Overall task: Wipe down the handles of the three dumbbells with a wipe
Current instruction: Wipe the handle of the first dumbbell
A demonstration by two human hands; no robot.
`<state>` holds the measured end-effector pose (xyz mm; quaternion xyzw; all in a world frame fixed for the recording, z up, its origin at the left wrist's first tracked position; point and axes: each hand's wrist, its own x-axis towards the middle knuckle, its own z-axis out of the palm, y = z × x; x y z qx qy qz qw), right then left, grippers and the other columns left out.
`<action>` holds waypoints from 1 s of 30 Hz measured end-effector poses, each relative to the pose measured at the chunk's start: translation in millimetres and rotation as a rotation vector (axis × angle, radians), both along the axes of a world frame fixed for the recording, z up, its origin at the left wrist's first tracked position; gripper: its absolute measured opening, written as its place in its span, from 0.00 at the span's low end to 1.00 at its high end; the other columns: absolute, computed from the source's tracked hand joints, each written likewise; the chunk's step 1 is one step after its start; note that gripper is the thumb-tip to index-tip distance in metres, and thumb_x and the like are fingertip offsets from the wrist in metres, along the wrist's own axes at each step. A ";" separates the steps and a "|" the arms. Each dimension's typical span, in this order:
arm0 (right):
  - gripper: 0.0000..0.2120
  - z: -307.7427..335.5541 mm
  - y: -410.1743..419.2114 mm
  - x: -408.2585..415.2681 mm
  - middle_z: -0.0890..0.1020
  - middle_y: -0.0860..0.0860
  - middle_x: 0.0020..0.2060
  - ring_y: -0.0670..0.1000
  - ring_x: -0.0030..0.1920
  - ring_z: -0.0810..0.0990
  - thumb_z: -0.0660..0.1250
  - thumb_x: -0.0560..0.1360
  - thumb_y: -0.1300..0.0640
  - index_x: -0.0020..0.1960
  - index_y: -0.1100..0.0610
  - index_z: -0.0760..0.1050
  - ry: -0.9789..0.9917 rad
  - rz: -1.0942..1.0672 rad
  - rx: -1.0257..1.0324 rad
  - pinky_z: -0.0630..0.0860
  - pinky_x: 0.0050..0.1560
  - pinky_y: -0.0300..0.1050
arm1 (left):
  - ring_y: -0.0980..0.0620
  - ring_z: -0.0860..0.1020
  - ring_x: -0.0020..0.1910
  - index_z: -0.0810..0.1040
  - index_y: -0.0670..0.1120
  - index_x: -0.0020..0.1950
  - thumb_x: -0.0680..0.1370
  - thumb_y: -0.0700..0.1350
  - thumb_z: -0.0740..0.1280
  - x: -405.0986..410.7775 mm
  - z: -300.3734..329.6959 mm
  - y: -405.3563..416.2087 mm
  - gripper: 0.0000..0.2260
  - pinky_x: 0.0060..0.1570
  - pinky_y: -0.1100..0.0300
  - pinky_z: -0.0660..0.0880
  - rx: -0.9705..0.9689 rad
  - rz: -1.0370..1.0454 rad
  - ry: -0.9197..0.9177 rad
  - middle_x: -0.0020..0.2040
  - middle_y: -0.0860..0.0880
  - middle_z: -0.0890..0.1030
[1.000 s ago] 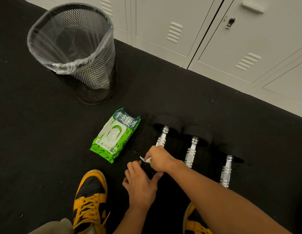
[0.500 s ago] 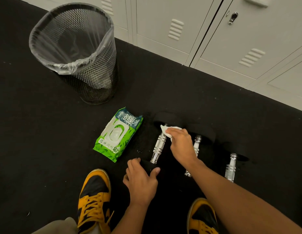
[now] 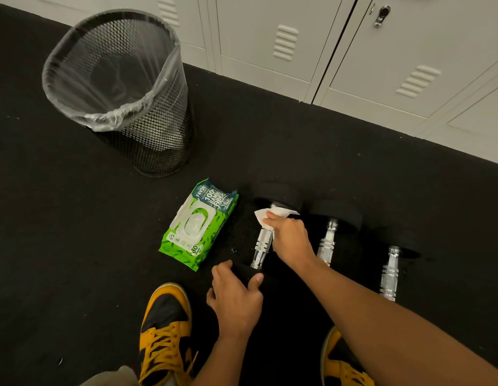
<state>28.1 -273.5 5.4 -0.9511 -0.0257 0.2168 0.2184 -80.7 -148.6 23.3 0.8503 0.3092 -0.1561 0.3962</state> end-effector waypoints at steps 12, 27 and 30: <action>0.21 -5.0 0.8 -17.1 0.76 0.45 0.68 0.53 0.67 0.74 0.60 0.77 0.67 0.66 0.51 0.79 0.116 0.054 0.078 0.69 0.70 0.45 | 0.49 0.66 0.70 0.63 0.46 0.69 0.75 0.52 0.71 2.8 -1.3 3.6 0.28 0.72 0.39 0.54 -0.031 0.004 0.033 0.67 0.51 0.67; 0.23 -14.4 9.3 -30.5 0.81 0.44 0.62 0.53 0.66 0.75 0.61 0.74 0.69 0.56 0.47 0.84 0.238 0.035 0.195 0.71 0.69 0.51 | 0.46 0.69 0.67 0.62 0.44 0.72 0.78 0.50 0.68 12.7 -1.0 16.4 0.26 0.72 0.37 0.54 -0.092 0.038 0.105 0.68 0.48 0.68; 0.23 -15.1 10.4 -32.0 0.82 0.45 0.60 0.53 0.65 0.76 0.61 0.72 0.67 0.55 0.44 0.83 0.291 0.034 0.211 0.71 0.69 0.50 | 0.45 0.71 0.66 0.62 0.44 0.72 0.78 0.50 0.68 12.6 -2.4 16.9 0.26 0.71 0.37 0.57 -0.101 0.046 0.109 0.67 0.47 0.69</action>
